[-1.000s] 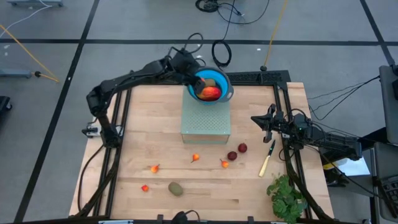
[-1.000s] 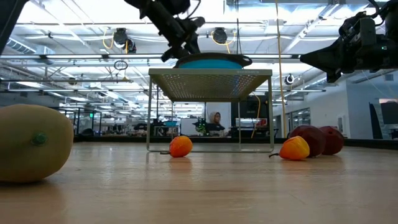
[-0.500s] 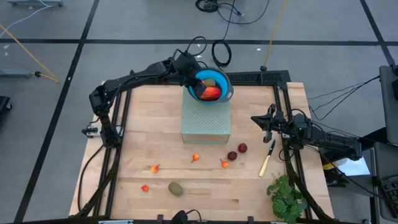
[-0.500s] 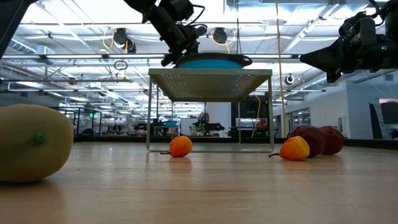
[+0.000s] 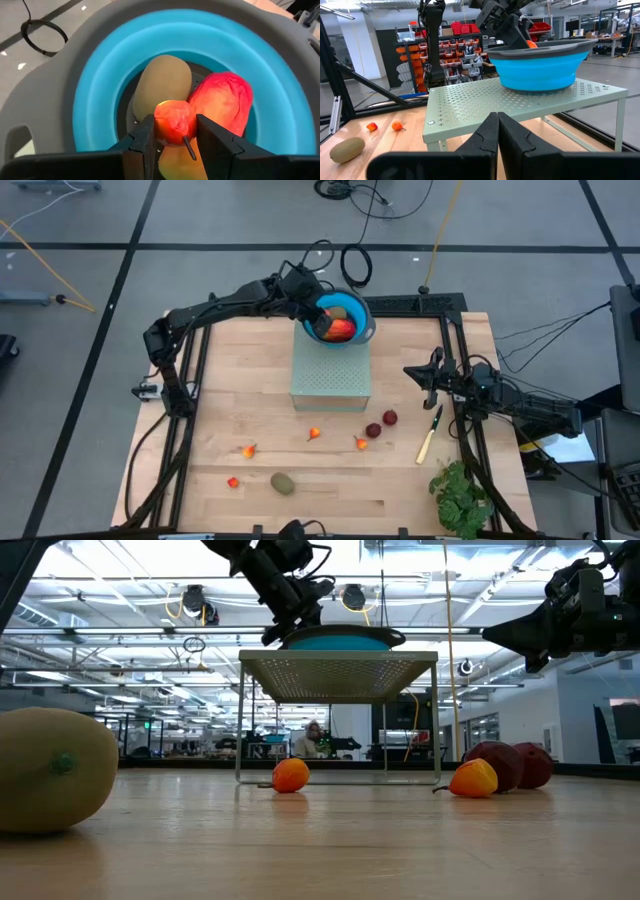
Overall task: Pick & Place Fruit
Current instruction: Put the pear into the blue strainer bowl on the shelf
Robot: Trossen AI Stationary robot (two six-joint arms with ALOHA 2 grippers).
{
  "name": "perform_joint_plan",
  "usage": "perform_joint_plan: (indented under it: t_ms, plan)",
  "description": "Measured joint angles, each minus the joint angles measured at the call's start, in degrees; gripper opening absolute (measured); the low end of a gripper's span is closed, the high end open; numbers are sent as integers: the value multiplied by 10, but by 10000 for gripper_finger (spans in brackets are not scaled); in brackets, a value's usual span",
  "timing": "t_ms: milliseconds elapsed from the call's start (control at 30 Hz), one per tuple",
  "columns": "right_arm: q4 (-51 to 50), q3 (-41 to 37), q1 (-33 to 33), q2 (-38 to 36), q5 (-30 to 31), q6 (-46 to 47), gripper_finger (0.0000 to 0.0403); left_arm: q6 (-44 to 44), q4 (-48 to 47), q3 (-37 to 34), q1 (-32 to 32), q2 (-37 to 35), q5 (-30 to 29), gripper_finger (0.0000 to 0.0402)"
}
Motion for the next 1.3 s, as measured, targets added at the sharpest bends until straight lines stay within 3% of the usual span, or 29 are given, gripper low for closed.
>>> perform_joint_plan:
  t_ms: [1167,1300]
  plan:
    - [0,0,0,0,0,0,0,103,-6,0,-8,0,0,118]
    - [0,0,0,0,0,0,0,117,-5,0,-8,0,0,132]
